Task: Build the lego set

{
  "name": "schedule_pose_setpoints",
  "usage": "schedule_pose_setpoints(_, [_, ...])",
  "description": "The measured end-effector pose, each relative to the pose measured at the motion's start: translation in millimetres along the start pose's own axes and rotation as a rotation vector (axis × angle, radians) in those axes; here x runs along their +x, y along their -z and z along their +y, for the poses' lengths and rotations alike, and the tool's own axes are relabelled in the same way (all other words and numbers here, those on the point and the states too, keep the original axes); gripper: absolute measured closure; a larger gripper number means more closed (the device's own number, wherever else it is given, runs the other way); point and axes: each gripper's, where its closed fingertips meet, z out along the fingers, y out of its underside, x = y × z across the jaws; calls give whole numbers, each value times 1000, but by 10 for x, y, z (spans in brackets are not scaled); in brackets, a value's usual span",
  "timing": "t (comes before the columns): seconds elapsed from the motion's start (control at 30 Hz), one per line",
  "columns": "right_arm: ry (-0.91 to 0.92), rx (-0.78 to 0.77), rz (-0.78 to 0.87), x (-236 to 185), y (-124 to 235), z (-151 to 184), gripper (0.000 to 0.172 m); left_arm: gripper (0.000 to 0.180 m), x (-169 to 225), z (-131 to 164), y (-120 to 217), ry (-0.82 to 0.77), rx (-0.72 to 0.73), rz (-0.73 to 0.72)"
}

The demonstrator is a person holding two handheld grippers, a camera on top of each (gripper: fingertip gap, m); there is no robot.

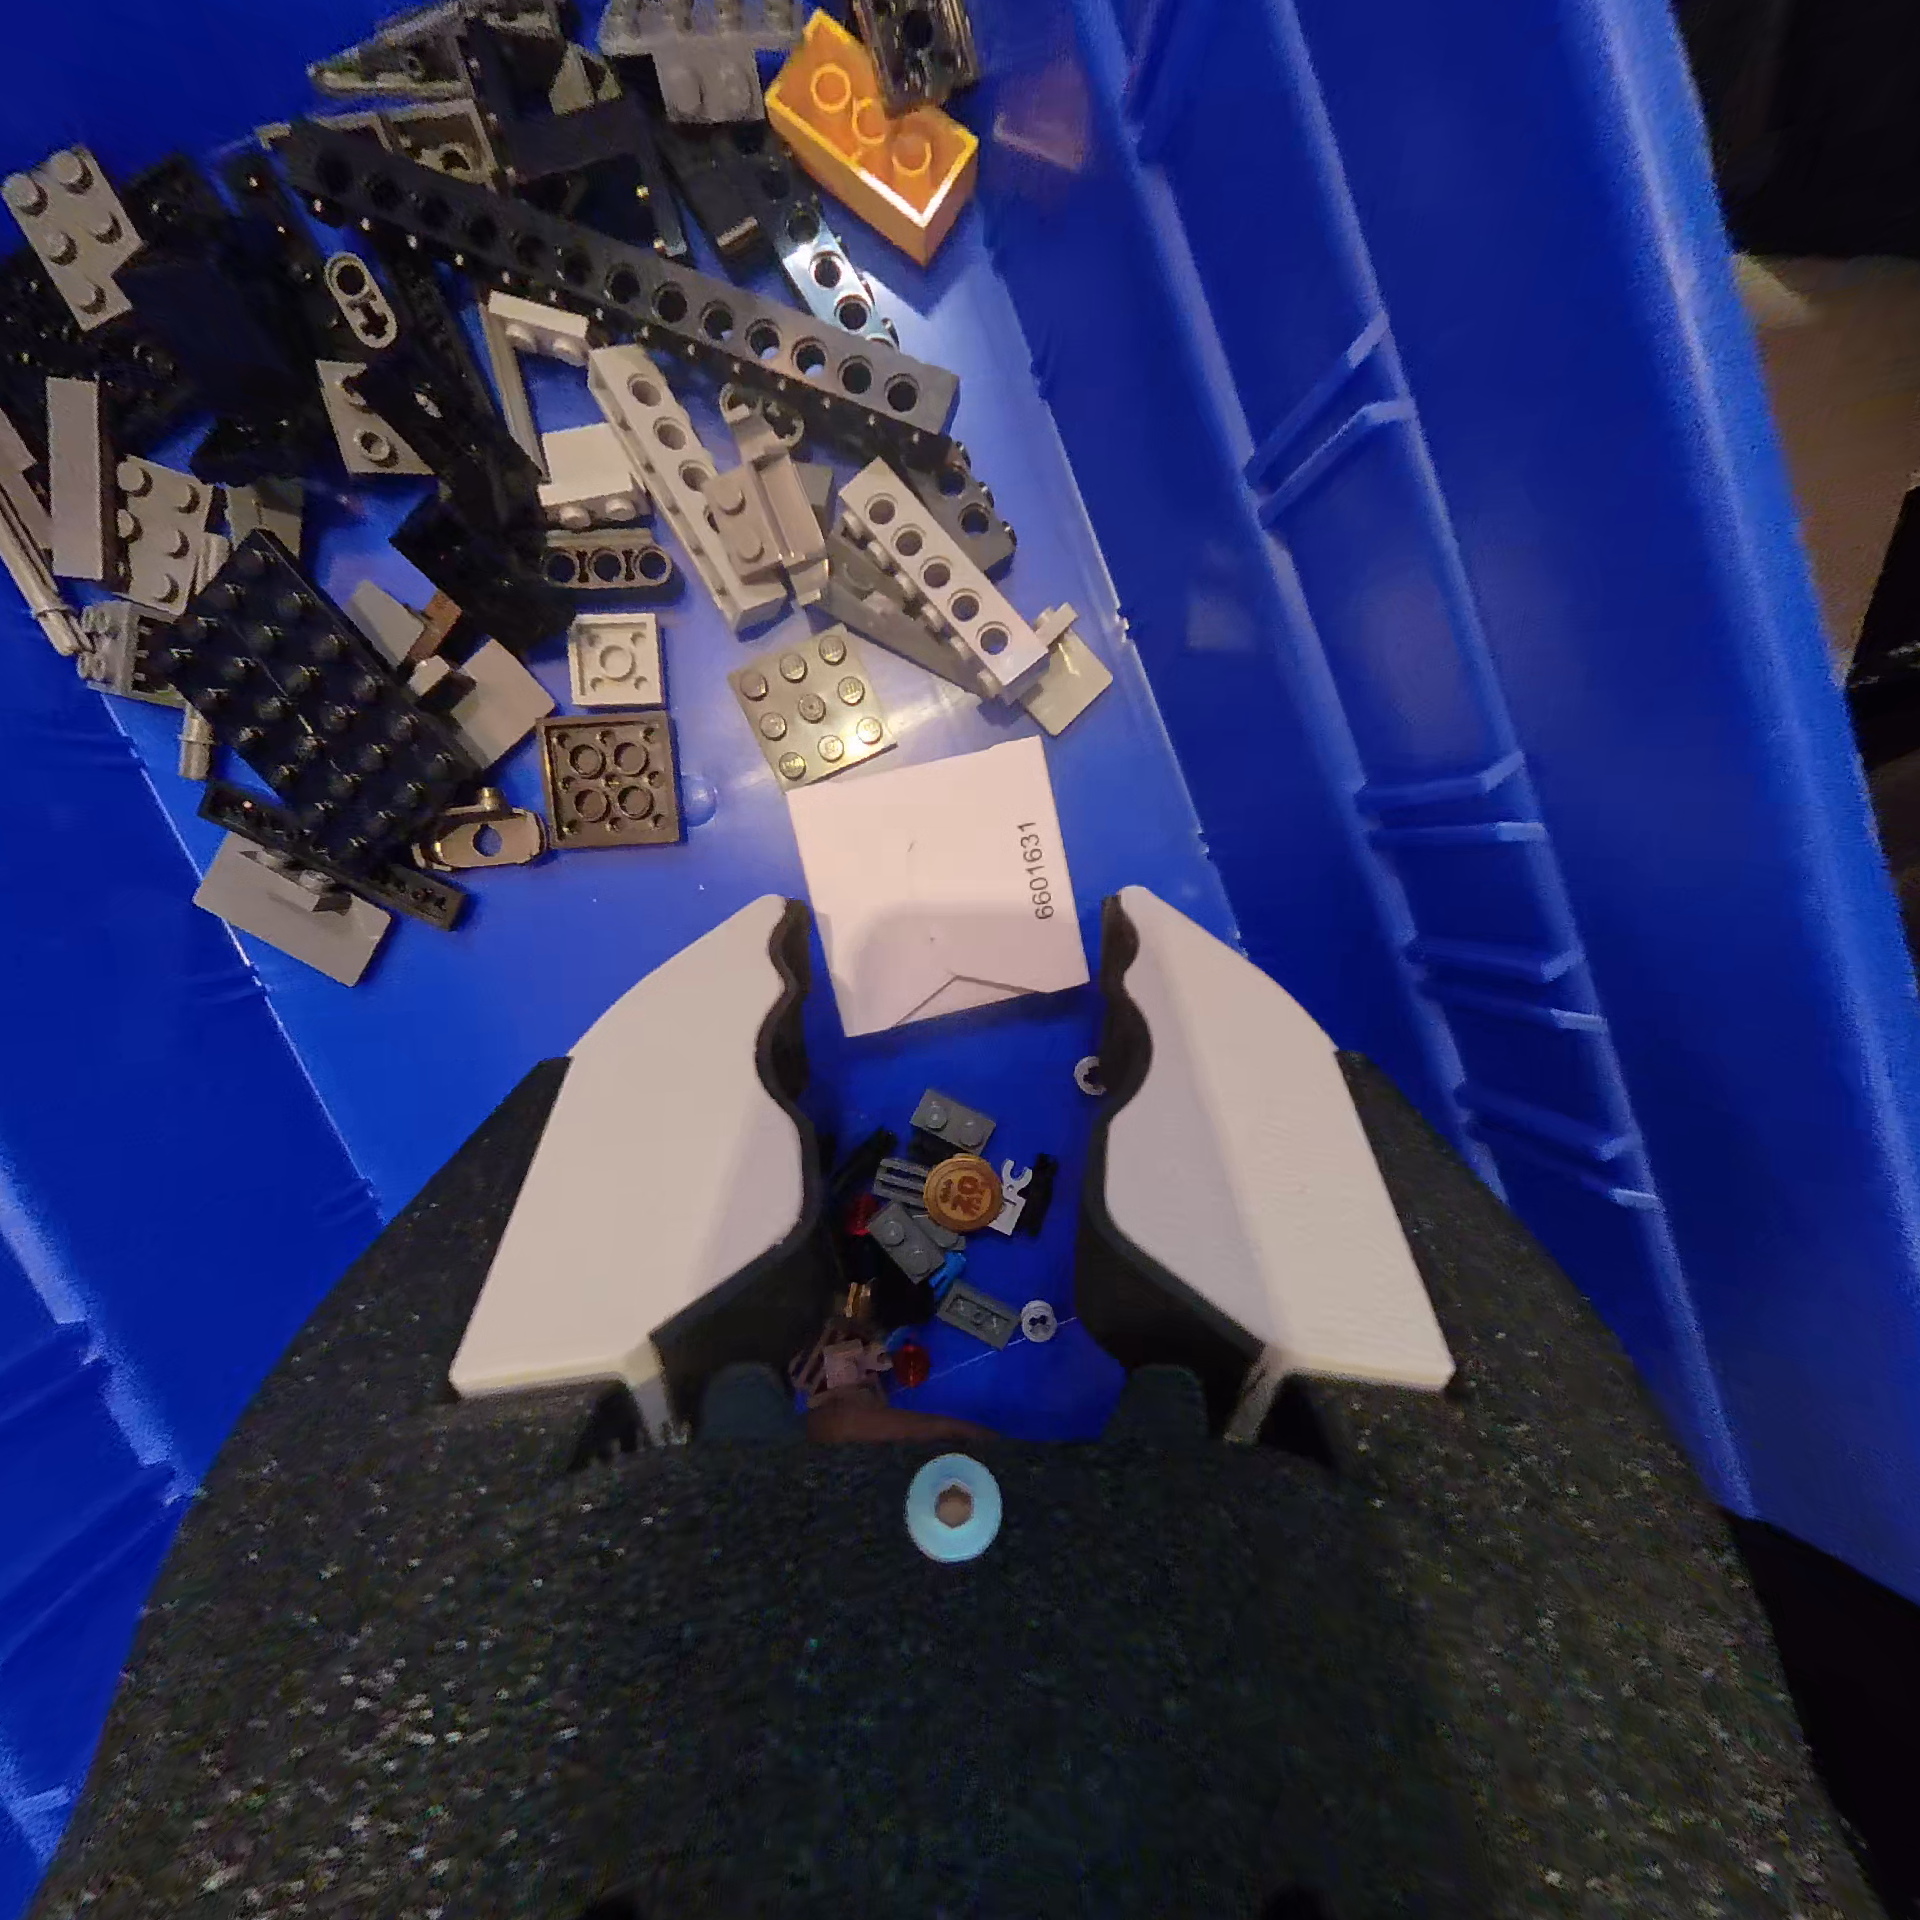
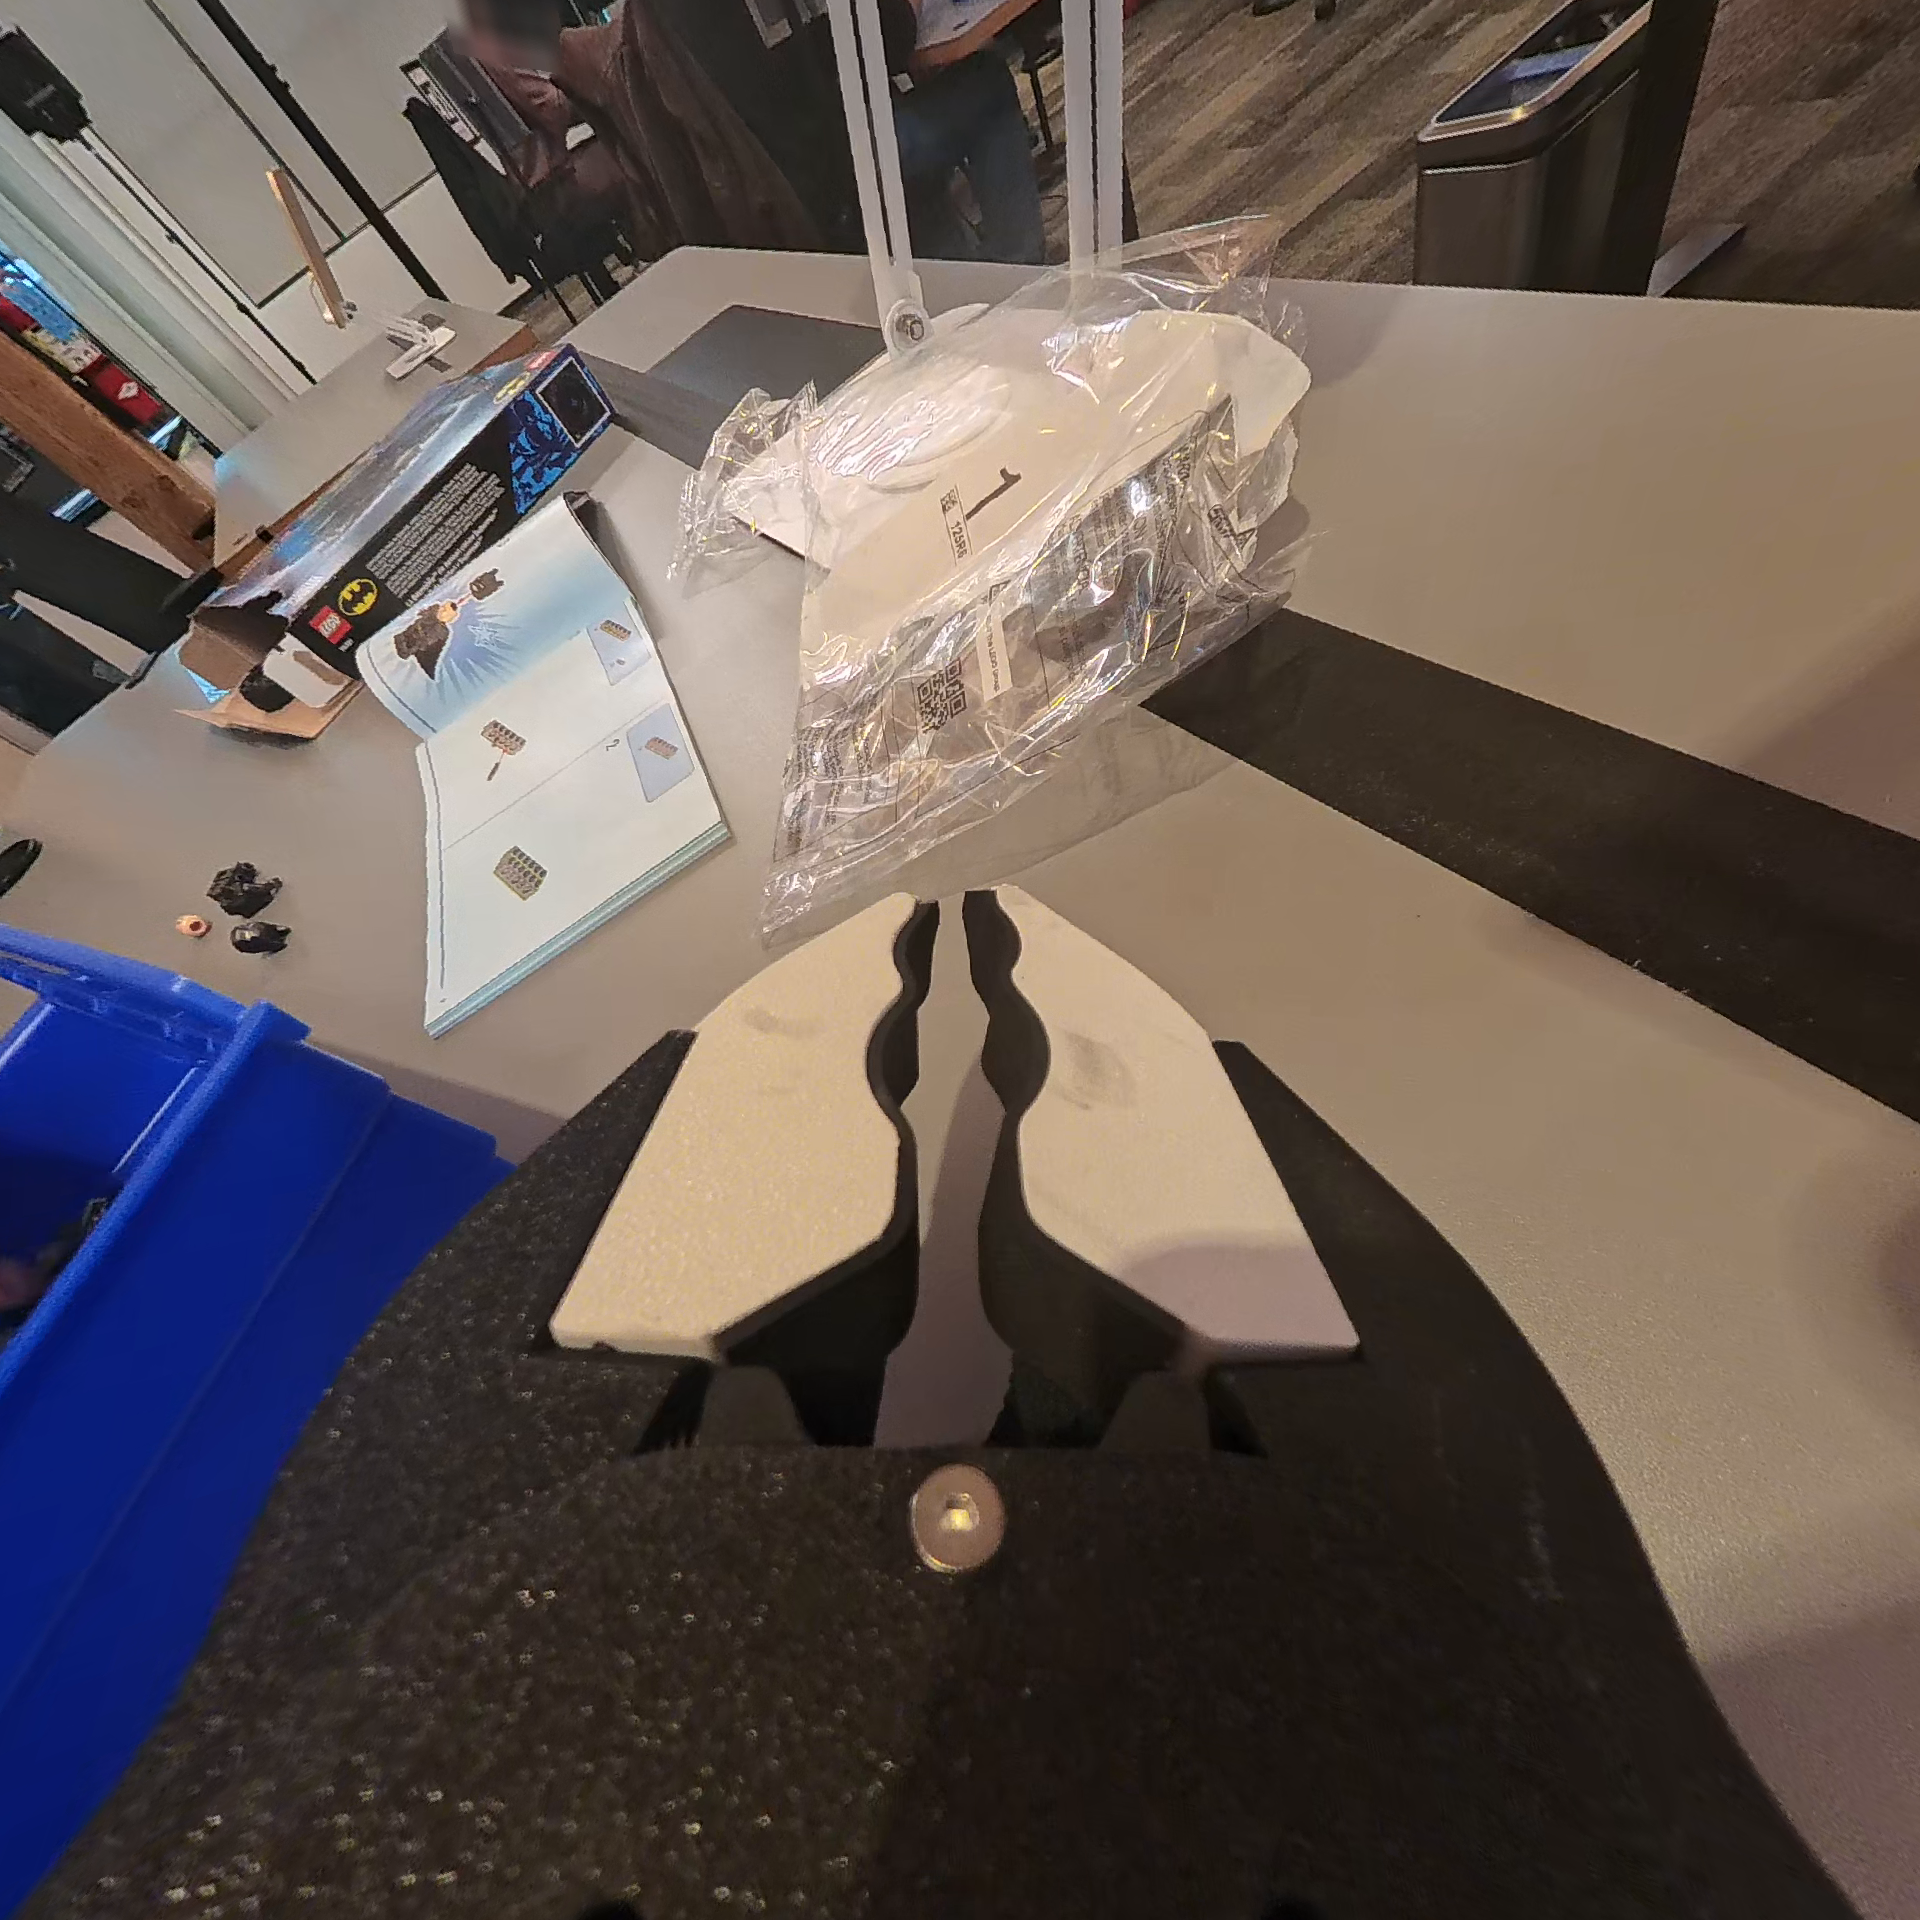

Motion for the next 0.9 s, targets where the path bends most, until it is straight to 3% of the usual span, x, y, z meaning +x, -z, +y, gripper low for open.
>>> schedule_pose_setpoints(0.2, [-1, -2, -1, 1, -2, 1, 165, 123, 3, -143, 51, -43, 64, -3])
schedule_pose_setpoints(0.53, [-1, -2, -1, 0, -1, 2, 165, 124, -97, -416, -260, -264, 36, -127])
schedule_pose_setpoints(0.9, [-2, -3, -4, -2, -2, 4, 165, 131, -610, -510, -170, -186, 47, -316])
